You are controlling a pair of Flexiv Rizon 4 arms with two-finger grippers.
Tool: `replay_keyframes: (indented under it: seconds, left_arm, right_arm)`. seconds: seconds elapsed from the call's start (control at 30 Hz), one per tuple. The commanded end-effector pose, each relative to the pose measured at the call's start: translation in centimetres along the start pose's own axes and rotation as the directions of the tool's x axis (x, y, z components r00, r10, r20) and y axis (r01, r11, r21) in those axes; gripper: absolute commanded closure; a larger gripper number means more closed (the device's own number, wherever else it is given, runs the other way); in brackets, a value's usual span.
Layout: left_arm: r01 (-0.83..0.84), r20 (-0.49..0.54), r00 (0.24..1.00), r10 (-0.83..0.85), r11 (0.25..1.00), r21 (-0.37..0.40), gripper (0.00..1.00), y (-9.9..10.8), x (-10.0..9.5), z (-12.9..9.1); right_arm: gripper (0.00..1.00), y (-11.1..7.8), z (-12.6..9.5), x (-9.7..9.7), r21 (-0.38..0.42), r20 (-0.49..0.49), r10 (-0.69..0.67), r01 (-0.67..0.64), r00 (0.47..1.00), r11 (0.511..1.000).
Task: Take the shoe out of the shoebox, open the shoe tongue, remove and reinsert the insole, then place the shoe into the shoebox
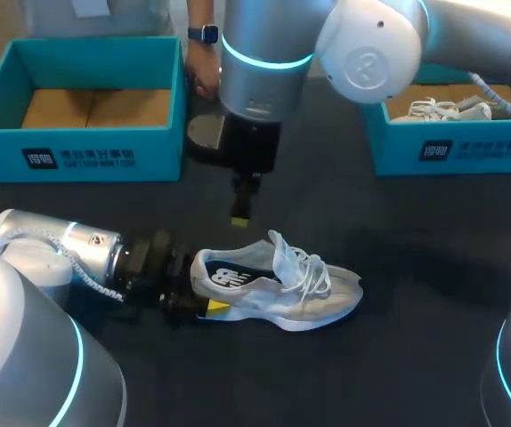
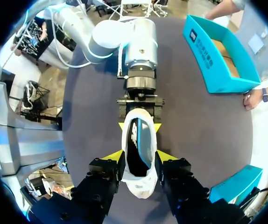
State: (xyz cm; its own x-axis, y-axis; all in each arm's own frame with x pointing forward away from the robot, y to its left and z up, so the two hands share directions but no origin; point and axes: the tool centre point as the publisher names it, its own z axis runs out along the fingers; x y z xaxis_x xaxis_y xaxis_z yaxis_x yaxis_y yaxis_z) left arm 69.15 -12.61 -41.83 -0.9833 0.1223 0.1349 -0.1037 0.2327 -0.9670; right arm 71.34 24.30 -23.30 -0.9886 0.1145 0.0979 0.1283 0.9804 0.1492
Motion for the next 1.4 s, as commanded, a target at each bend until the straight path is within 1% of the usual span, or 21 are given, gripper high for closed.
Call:
replay_keyframes:
  seconds: [0.03,0.3,0.57,0.67,1.03,1.07,1.1,1.13,1.17,1.2,1.23,1.3,1.33,1.4]
  left_arm:
    - [0.001,0.001,1.0,-0.001,1.0,0.0,1.0,0.3,-0.2,0.0]
    - [0.001,0.001,1.0,-0.001,1.0,0.0,1.0,0.3,-0.2,0.0]
    - [0.001,0.001,1.0,-0.001,1.0,0.0,1.0,0.3,-0.2,0.0]
    - [0.001,0.001,1.0,-0.001,1.0,0.0,1.0,0.3,-0.2,0.0]
    - [0.001,0.001,1.0,-0.001,1.0,0.0,1.0,0.3,-0.2,0.0]
    - [0.001,0.001,1.0,-0.001,1.0,0.0,1.0,0.3,-0.2,0.0]
    - [0.001,0.001,1.0,-0.001,1.0,0.0,1.0,0.3,-0.2,0.0]
    - [0.001,0.001,1.0,-0.001,1.0,0.0,1.0,0.3,-0.2,0.0]
    - [0.001,0.001,1.0,-0.001,1.0,0.0,1.0,0.3,-0.2,0.0]
    - [0.001,0.001,1.0,-0.001,1.0,0.0,1.0,0.3,-0.2,0.0]
    - [0.001,0.001,1.0,-0.001,1.0,0.0,1.0,0.3,-0.2,0.0]
    - [0.001,0.001,1.0,-0.001,1.0,0.0,1.0,0.3,-0.2,0.0]
    - [0.001,0.001,1.0,-0.001,1.0,0.0,1.0,0.3,-0.2,0.0]
    - [0.001,0.001,1.0,-0.001,1.0,0.0,1.0,0.3,-0.2,0.0]
  right_arm:
    - [0.6,0.2,1.8,-0.2,-0.016,-0.021,0.004,-0.005,1.0,1.0]
    - [0.6,0.2,3.7,0.4,-0.037,-0.046,0.021,-0.023,0.999,0.999]
    - [0.56,1.0,4.7,0.8,-0.016,-0.049,0.034,-0.035,0.998,0.999]
    - [0.55,1.1,5.3,0.9,-0.022,-0.054,0.041,-0.042,0.998,0.999]
    - [0.54,0.9,5.5,0.8,-0.017,-0.055,0.053,-0.054,0.997,0.998]
    - [0.53,0.9,5.5,0.8,-0.017,-0.055,0.053,-0.054,0.997,0.998]
    - [0.47,0.9,5.5,0.8,-0.017,-0.055,0.053,-0.054,0.997,0.998]
    - [0.3,0.9,5.5,0.8,-0.017,-0.055,0.053,-0.054,0.997,0.998]
    - [0.32,0.9,5.5,0.8,-0.017,-0.055,0.053,-0.054,0.997,0.998]
    - [0.44,0.9,5.5,0.8,-0.017,-0.055,0.053,-0.054,0.997,0.998]
    - [0.51,0.9,5.5,0.8,-0.017,-0.055,0.053,-0.054,0.997,0.998]
    - [0.5,0.9,5.5,0.8,-0.017,-0.055,0.053,-0.054,0.997,0.998]
    - [0.55,0.9,5.5,0.8,-0.017,-0.055,0.053,-0.054,0.997,0.998]
    - [0.56,0.9,5.5,0.8,-0.017,-0.055,0.053,-0.054,0.997,0.998]
